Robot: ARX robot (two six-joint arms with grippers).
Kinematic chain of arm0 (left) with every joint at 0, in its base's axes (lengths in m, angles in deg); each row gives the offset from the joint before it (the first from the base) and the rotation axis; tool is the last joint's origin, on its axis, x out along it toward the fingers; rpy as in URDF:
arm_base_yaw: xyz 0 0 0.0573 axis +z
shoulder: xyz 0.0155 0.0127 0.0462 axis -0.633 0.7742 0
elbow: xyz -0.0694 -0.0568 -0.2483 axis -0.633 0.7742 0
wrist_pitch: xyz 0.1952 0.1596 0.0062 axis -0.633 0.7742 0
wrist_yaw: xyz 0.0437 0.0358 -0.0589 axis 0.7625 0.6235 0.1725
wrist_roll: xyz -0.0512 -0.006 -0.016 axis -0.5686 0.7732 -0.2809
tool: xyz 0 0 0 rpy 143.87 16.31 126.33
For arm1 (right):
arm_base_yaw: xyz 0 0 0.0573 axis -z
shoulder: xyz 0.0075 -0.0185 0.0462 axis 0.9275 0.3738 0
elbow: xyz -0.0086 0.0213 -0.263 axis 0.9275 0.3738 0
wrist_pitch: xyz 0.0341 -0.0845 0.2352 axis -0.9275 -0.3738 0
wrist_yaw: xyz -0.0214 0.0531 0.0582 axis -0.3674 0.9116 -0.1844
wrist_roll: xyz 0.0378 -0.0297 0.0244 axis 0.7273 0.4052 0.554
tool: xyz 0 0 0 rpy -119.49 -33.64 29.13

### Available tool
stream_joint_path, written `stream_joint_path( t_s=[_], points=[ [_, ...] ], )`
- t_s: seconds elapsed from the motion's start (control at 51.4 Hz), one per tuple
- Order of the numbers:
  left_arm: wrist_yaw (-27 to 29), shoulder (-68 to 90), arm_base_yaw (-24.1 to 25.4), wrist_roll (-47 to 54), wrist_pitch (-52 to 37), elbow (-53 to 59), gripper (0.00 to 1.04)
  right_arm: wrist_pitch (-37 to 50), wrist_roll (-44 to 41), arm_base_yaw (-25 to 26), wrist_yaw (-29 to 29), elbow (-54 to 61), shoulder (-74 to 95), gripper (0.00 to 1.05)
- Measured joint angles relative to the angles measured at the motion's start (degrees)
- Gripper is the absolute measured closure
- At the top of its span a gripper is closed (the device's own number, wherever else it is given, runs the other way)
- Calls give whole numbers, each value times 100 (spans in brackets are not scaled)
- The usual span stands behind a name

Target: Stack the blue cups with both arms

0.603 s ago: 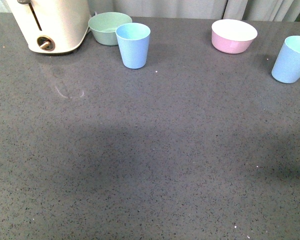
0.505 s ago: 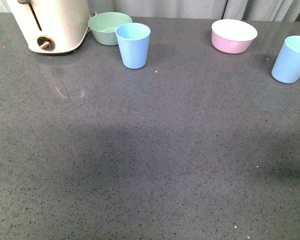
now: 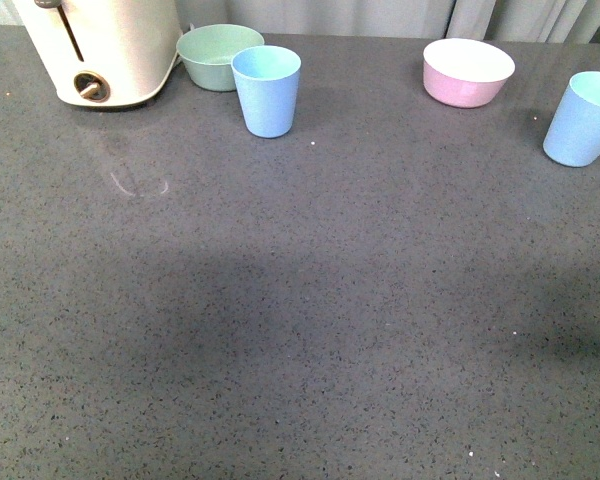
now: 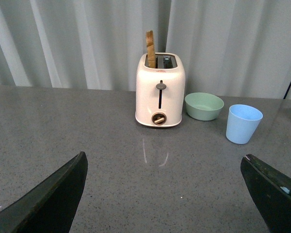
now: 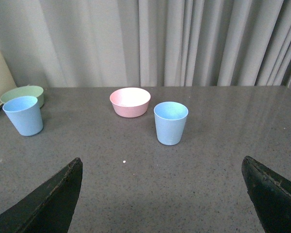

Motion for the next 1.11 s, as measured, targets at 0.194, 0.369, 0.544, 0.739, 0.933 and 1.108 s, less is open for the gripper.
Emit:
stream_joint_path(
  t_s=[0.194,0.369,0.544,0.739,0.933,1.108],
  points=[
    [-168,179,13,-208,328,-103,9,0,0,0,-2,0,0,9],
    [-529,2656,-173,-1099,-649,-796,9,0,0,0,0,0,0,9],
    [-535,5834,-610,-1296,-2162,-2245,9,0,0,0,-2,0,0,9],
    [-330,8122,-1204,-1294,-2334,-3733,9,0,0,0,0,0,0,9],
    [103,9916,-1742,-1626,-1663,-5445,9,0,0,0,-2,0,0,9],
    [389,10834,-2096,-1781,-992,-6669,9,0,0,0,0,0,0,9]
  ],
)
